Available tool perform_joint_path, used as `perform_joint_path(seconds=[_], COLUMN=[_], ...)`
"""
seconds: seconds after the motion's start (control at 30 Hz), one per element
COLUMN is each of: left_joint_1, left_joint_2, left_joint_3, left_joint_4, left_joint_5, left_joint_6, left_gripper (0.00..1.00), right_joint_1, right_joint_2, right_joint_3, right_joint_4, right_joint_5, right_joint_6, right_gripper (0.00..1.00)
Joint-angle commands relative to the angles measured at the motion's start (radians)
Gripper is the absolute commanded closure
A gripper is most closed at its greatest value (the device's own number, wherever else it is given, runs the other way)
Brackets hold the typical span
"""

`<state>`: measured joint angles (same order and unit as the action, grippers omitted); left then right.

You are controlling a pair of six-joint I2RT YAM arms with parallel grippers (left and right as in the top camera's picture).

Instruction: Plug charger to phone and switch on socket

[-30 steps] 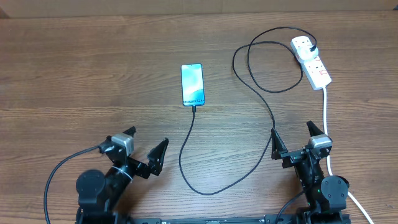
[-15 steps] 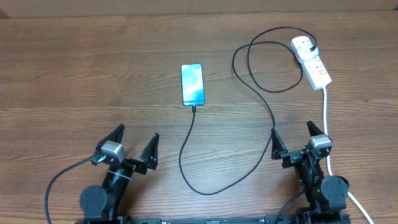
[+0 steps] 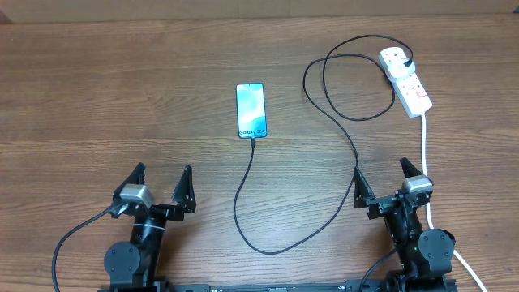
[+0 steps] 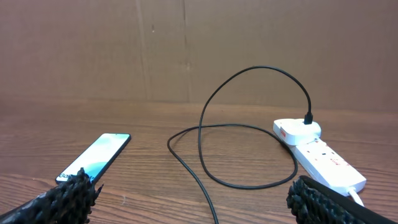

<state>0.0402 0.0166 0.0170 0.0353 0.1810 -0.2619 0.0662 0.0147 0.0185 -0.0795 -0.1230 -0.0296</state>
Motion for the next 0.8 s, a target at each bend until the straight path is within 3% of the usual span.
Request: perform_joint_path(seconds=[0.0,0.2,0.5,0.77], left_joint_1=[0.007,0.005,0.000,-0.023], left_joint_2=[-0.013,-0.013,-0.013,-0.013], left_joint_3=[-0.012,-0.012,-0.012,-0.012], left_joint_4=[-0.055,-0.109,-0.111,-0.117], left_joint_5=[-0.067,-0.114,-0.111,-0.160], left_joint_6=[0.039,0.066,0.237,0.228], left_gripper=[0.00,0.00,0.00,0.01], right_joint_1=[0.005,0.005,0.005,0.005], right_joint_2=[-0.012,-0.012,-0.012,-0.012], right_joint_3=[-0.010,-0.010,-0.010,-0.010], right_joint_4=[0.003,0.003,0.003,0.003], right_joint_5=[0.006,0.006,0.006,0.006], right_joint_6=[-0.002,-0.002,-0.002,-0.002], right_gripper=[0.00,0.00,0.00,0.00])
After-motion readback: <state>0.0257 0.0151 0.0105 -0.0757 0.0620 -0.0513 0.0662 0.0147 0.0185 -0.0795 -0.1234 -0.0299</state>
